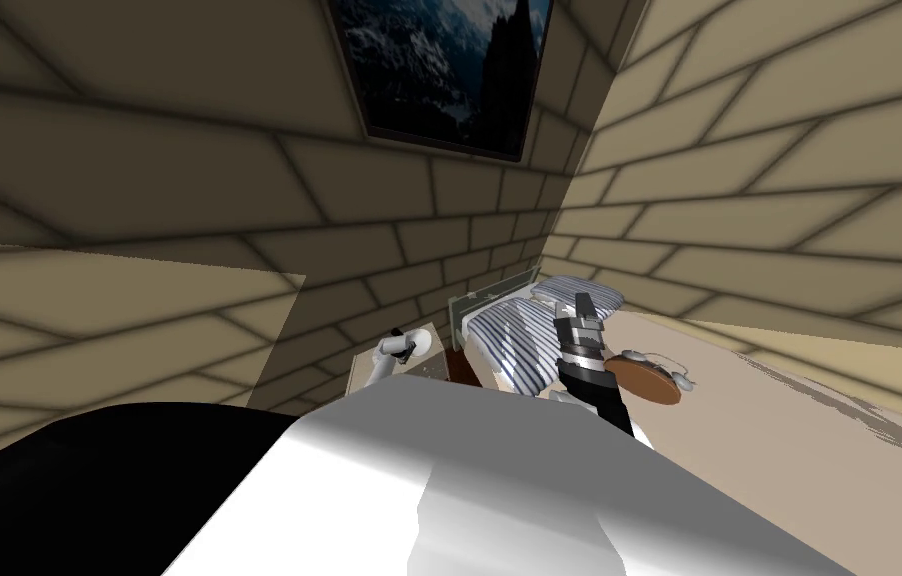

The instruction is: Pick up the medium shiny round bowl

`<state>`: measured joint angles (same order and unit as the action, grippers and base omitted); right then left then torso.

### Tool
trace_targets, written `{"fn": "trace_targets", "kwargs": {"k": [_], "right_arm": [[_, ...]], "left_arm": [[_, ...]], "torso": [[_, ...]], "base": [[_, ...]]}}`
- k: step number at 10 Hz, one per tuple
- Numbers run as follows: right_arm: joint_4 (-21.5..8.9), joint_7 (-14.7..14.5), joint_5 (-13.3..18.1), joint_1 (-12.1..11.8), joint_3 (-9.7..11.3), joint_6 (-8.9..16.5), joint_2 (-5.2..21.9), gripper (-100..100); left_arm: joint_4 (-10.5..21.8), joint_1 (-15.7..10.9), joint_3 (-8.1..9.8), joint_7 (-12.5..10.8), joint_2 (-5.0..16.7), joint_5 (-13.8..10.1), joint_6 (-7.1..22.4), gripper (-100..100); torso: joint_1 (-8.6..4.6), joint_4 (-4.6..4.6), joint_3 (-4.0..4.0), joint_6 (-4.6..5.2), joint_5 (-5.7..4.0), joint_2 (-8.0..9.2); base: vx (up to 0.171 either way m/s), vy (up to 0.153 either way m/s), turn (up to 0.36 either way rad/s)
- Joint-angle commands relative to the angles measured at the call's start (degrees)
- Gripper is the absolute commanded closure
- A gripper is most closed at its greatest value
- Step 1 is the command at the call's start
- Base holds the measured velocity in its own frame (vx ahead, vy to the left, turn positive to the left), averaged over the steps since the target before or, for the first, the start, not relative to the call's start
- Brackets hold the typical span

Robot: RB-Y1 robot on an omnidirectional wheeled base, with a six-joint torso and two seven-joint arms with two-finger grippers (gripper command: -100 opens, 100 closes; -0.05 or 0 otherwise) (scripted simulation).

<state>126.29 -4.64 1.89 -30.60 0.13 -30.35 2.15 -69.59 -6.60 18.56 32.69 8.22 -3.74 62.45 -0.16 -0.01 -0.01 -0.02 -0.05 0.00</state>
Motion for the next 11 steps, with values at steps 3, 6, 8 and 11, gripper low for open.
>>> {"fn": "trace_targets", "kwargs": {"k": [3,6,8,11], "right_arm": [[0.0,0.0,0.0,0.0,0.0,0.0,0.0,0],[0.0,0.0,0.0,0.0,0.0,0.0,0.0,0],[0.0,0.0,0.0,0.0,0.0,0.0,0.0,0],[0.0,0.0,0.0,0.0,0.0,0.0,0.0,0]], "left_arm": [[-1.0,2.5,5.93,4.7,0.3,-1.5,-0.6,-100],[-1.4,4.0,11.06,7.6,0.6,-2.6,-1.2,-100],[-1.8,5.6,14.03,10.3,0.9,-3.6,-1.7,-100],[-2.2,7.1,19.0,13.4,1.2,-4.7,-2.2,-100]], "torso": [[0.07,0.0,0.0,-0.02,0.01,0.01],[-0.01,0.0,-0.01,0.0,0.0,-0.02],[0.08,0.0,0.01,-0.03,0.0,0.03],[-0.05,0.0,0.0,0.01,-0.01,-0.01]], "base": [[0.016,-0.046,-0.134],[0.028,-0.053,-0.145],[0.013,-0.037,-0.091],[0.026,-0.054,-0.167]]}}
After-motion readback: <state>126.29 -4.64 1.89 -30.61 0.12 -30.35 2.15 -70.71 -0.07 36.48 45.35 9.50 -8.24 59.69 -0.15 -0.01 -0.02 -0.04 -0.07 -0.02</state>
